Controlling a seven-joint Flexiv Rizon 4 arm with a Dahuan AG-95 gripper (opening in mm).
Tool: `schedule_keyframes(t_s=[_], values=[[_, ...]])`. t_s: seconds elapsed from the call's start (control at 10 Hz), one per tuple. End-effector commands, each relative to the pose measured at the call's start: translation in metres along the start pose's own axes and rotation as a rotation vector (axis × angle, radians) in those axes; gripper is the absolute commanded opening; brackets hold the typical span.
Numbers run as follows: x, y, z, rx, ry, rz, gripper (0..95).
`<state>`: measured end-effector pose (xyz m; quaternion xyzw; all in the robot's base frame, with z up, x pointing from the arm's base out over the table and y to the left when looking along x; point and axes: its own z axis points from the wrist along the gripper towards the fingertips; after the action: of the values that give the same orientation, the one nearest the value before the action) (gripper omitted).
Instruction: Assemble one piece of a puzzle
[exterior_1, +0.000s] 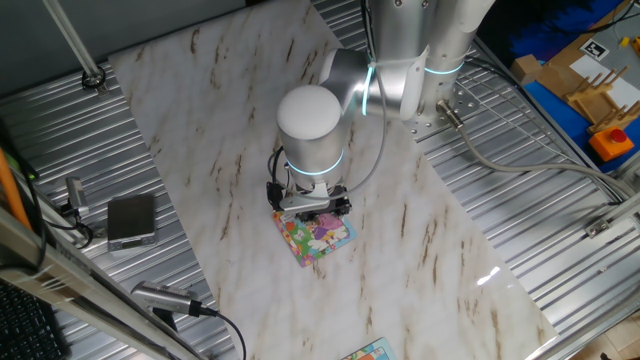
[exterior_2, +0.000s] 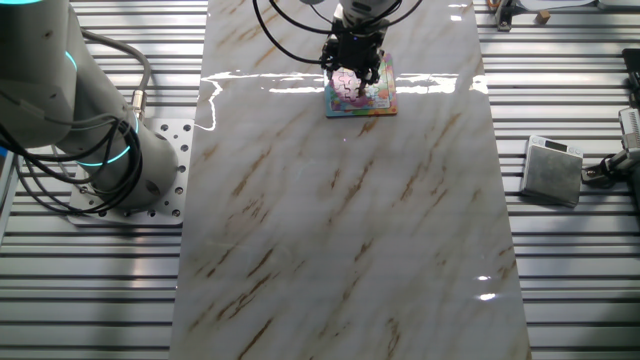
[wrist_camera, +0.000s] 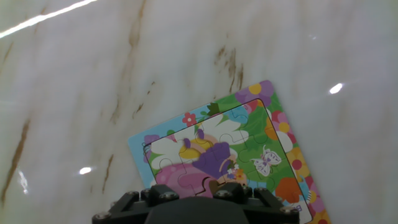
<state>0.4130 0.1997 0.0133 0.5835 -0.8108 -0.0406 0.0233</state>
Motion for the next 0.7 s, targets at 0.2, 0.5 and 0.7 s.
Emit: schedule_keyframes(t_s=[0.2,0.5,0.7], values=[[0.0001,0.0005,-0.0012,-0.001,-0.001,0.002,57.0],[0.0006,0.0006,-0.0030,-0.002,-0.002,0.003,57.0],[0.0027,0.0007,-0.0064,-0.002,0.000,0.000,57.0]])
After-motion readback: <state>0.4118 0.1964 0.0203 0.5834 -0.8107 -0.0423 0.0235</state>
